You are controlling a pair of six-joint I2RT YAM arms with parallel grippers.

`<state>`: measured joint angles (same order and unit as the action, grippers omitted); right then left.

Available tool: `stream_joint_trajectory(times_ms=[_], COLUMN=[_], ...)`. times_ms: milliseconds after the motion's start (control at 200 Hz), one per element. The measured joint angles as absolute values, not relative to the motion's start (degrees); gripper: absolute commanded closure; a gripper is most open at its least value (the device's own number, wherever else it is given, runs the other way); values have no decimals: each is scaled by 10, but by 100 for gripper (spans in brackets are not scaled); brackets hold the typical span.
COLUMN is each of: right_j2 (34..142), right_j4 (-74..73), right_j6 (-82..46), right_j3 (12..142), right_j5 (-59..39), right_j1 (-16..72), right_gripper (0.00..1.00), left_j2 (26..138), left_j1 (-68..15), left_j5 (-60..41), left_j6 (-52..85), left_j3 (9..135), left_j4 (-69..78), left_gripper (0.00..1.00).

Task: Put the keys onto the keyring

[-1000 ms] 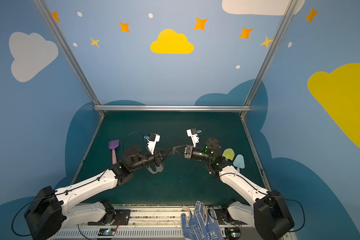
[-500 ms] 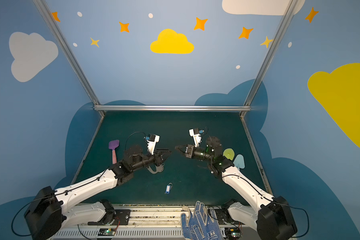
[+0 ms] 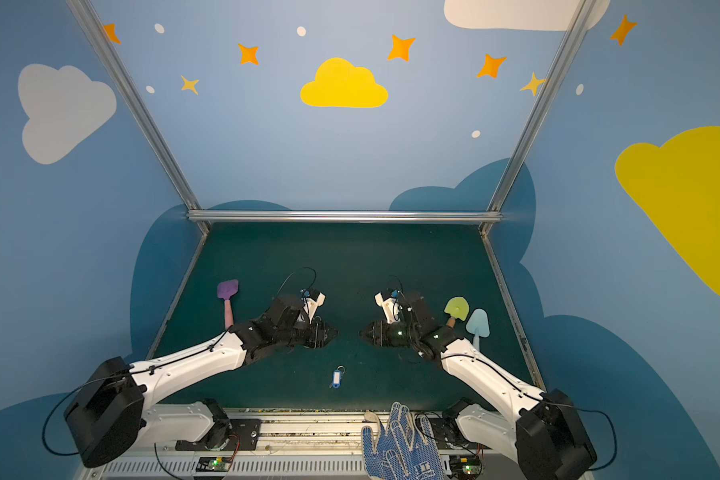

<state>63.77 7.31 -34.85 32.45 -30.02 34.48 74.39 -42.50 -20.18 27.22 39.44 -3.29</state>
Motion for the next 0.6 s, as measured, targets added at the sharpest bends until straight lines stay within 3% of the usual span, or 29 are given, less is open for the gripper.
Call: stream_joint_trajectory(times_ms=[215, 601], right_j2=[637, 573], right_j4=[89, 100], right_j6=[-340, -342], right_j3=[295, 279], right_j5=[-300, -295], right_j1=[345, 331], right_gripper=[66, 65], left_j2=[842, 927], left_j1=[-450, -513], left_j5=[-270, -223], left_j6=[234, 178], left_j3=[432, 502], left_j4=[-115, -218], left_gripper=[53, 54])
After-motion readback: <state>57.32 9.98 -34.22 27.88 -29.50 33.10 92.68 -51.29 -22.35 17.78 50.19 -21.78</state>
